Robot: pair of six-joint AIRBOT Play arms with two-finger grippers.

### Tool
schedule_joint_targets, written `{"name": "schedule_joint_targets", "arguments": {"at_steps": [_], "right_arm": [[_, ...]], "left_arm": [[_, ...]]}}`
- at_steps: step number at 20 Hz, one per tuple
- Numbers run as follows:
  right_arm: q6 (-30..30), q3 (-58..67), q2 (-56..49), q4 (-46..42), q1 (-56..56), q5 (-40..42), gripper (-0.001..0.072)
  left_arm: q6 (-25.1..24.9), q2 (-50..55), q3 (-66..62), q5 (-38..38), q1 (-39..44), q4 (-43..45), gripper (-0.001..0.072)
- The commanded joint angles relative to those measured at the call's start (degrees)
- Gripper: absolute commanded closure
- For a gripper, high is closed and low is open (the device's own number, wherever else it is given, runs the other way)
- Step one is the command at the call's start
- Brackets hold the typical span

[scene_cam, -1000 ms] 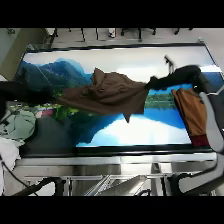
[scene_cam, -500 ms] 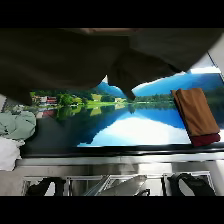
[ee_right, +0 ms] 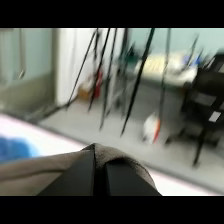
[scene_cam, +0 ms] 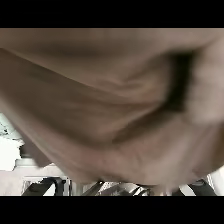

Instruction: Fold the shirts.

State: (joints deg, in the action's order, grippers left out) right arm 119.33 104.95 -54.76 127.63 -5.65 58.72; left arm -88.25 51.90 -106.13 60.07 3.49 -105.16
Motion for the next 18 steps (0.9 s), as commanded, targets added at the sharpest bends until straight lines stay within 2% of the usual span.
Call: {"name": "schedule_joint_targets", "arguments": {"at_steps": [1, 5, 9, 11, 14, 18], "right_arm": [[-0.85, -9.62, -9.35, 3.72, 0.07, 2.47, 0.0685], [-0.81, -23.34, -22.25, 3.56, 0.02, -5.75, 0.0686], [-0.83, -24.04, -40.96, 6.71, -0.11, -14.78, 0.0686], [-1.27, -19.34, -49.05, 10.16, -1.22, -16.92, 0.0686], [-6.38, -6.36, -58.34, 10.84, -3.8, -13.9, 0.0686], [-9.92, 6.27, -62.05, 7.43, -6.1, -7.23, 0.0686]], "left_arm": [[-2.43, 10.69, 11.78, -0.76, 6.03, 0.7, 0.0687], [-2.45, 26.14, 23.52, -3.82, 0.5, 0.04, 0.0688], [-2.43, 43.74, 23.5, -9.18, -5.01, -0.5, 0.0688], [-2.45, 51.58, 17.68, -9.42, -6.73, -4.11, 0.0687], [-2.32, 59.1, 7.08, -7.8, -7.48, -6.38, 0.0688], [0.98, 64.28, -6.27, 0.13, -7.45, -6.4, 0.0688]]}}
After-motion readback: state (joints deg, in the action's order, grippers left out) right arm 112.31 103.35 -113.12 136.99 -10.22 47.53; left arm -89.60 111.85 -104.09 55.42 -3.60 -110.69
